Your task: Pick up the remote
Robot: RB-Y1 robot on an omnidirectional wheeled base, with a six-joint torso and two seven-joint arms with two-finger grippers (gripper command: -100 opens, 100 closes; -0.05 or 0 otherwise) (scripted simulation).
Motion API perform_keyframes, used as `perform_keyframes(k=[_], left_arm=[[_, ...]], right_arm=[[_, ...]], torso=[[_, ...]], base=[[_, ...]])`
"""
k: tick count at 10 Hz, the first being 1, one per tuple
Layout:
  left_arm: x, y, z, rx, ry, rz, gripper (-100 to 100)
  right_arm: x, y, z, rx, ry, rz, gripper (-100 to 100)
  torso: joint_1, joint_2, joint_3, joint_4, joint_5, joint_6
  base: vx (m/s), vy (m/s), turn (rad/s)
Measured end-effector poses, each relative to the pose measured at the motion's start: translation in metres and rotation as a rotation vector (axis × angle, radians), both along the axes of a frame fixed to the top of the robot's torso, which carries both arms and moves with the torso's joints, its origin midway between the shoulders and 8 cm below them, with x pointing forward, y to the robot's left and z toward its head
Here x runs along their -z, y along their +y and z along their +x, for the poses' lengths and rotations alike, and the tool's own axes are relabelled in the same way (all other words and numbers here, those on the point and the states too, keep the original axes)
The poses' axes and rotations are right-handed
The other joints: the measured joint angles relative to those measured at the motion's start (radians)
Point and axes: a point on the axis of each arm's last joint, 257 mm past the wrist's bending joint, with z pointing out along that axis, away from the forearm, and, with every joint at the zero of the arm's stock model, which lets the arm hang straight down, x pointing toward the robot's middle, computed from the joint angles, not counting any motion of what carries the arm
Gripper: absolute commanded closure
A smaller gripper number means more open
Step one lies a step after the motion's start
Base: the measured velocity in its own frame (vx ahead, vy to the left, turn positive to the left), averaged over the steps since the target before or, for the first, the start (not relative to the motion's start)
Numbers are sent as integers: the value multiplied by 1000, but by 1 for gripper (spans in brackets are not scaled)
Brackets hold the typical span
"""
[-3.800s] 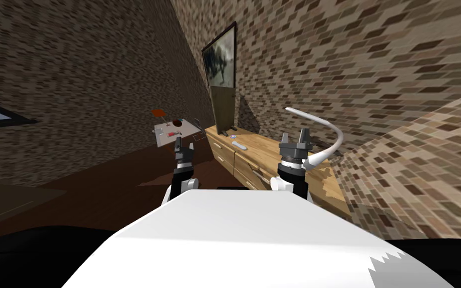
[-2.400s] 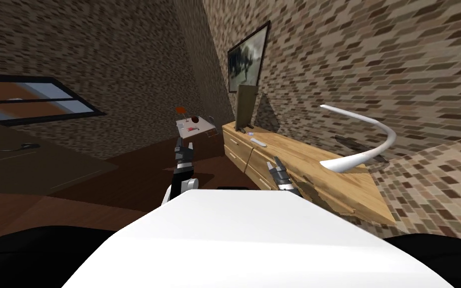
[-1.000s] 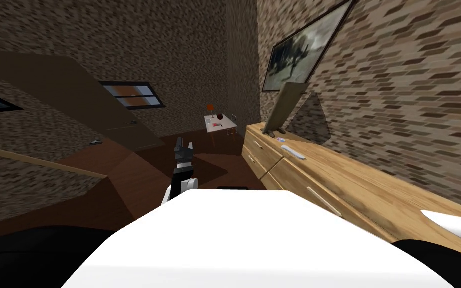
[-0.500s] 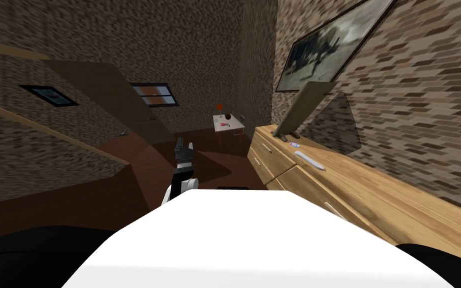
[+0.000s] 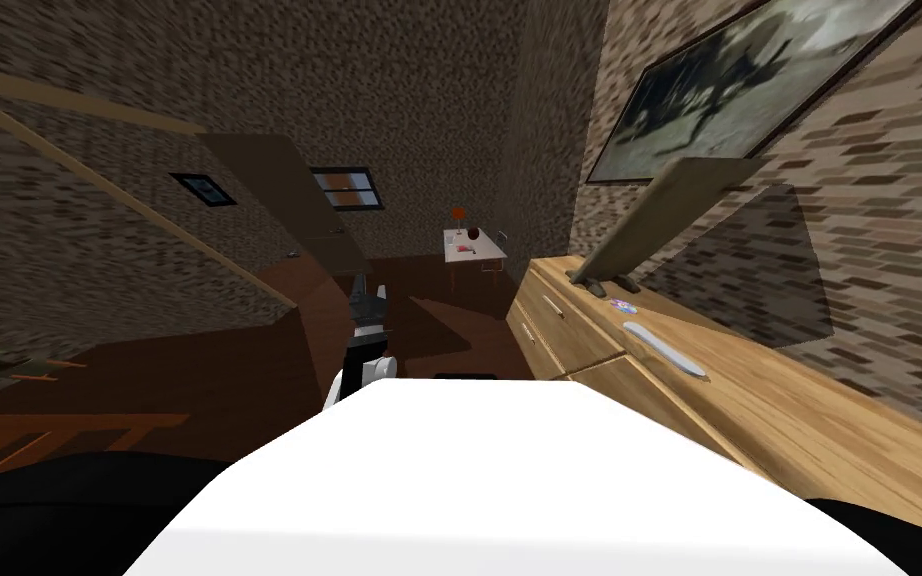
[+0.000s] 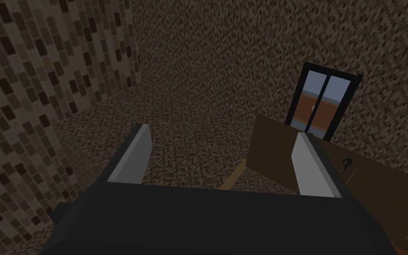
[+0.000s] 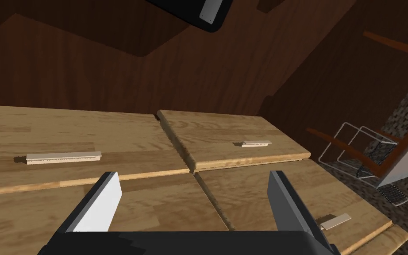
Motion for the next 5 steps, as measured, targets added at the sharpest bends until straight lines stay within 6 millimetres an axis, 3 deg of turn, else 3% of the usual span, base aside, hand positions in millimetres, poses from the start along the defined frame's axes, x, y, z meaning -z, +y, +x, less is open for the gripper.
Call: perform_keyframes(k=[5], left_arm=[[0, 0, 0, 0, 0, 0, 0]], right_arm=[[-17, -28, -76, -68, 178, -64, -100]], torso=[[0, 0, 0, 0, 0, 1]], base=[[40, -22, 304]])
